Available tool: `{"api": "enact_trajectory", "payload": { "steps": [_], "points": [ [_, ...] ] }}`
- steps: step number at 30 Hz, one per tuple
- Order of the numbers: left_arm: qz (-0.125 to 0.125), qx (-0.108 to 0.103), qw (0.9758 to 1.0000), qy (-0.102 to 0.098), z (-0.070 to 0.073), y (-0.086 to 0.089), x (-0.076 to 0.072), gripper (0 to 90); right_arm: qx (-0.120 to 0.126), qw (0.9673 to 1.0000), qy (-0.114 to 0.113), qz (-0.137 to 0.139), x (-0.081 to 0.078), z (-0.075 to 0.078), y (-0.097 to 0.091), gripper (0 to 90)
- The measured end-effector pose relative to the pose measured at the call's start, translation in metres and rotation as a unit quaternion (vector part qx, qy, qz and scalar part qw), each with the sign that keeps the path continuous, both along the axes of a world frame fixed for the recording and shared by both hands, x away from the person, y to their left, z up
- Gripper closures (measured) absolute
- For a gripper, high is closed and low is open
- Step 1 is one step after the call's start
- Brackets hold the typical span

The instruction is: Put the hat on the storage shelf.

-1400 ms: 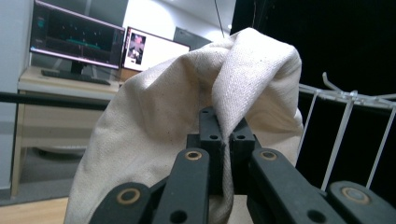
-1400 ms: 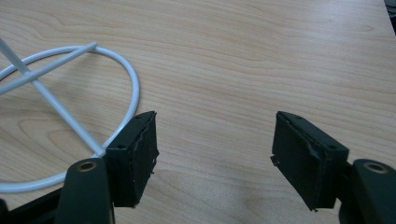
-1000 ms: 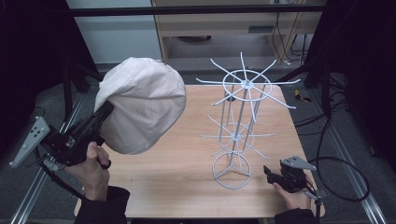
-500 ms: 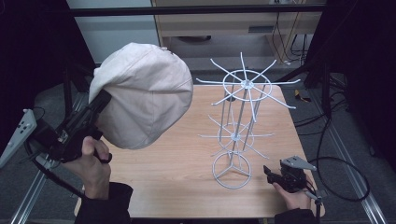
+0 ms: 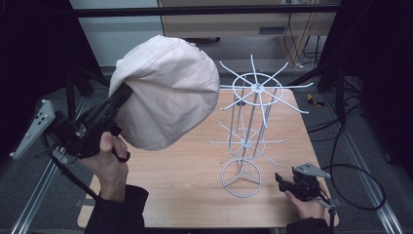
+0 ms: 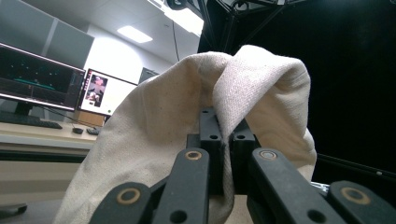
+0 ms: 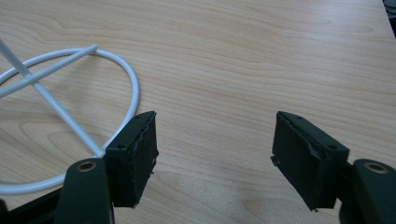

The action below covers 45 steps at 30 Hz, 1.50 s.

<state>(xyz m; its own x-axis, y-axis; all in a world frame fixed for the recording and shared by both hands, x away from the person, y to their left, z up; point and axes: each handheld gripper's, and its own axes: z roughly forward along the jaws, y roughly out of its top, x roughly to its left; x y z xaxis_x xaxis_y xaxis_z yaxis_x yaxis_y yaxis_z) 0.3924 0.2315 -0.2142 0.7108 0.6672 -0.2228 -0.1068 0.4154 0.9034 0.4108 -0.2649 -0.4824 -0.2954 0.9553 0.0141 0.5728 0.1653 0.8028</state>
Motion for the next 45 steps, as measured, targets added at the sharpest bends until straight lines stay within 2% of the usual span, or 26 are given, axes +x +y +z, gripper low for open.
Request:
{"api": "enact_trajectory", "payload": {
  "steps": [16,26,37,41,45],
  "points": [
    [-0.029,0.020,0.9992,0.021,-0.009,-0.030,0.019,87.4,-0.003,1.0000,-0.002,0.004,0.001,0.000,0.000,31.0],
    [-0.034,0.033,0.9981,0.040,-0.024,-0.026,0.027,87.4,-0.003,1.0000,-0.001,0.003,0.001,-0.001,0.000,31.0],
    [-0.042,0.064,0.9947,0.070,-0.049,-0.024,0.037,87.3,-0.002,1.0000,-0.001,0.002,0.001,-0.001,0.000,31.0],
    [-0.043,0.088,0.9923,0.076,-0.057,-0.027,0.039,87.2,-0.002,1.0000,-0.002,0.003,0.001,-0.001,0.000,31.0],
    [-0.045,0.104,0.9902,0.082,-0.062,-0.029,0.040,87.2,-0.003,1.0000,-0.001,0.002,0.001,-0.001,0.000,31.0]
  ]
}}
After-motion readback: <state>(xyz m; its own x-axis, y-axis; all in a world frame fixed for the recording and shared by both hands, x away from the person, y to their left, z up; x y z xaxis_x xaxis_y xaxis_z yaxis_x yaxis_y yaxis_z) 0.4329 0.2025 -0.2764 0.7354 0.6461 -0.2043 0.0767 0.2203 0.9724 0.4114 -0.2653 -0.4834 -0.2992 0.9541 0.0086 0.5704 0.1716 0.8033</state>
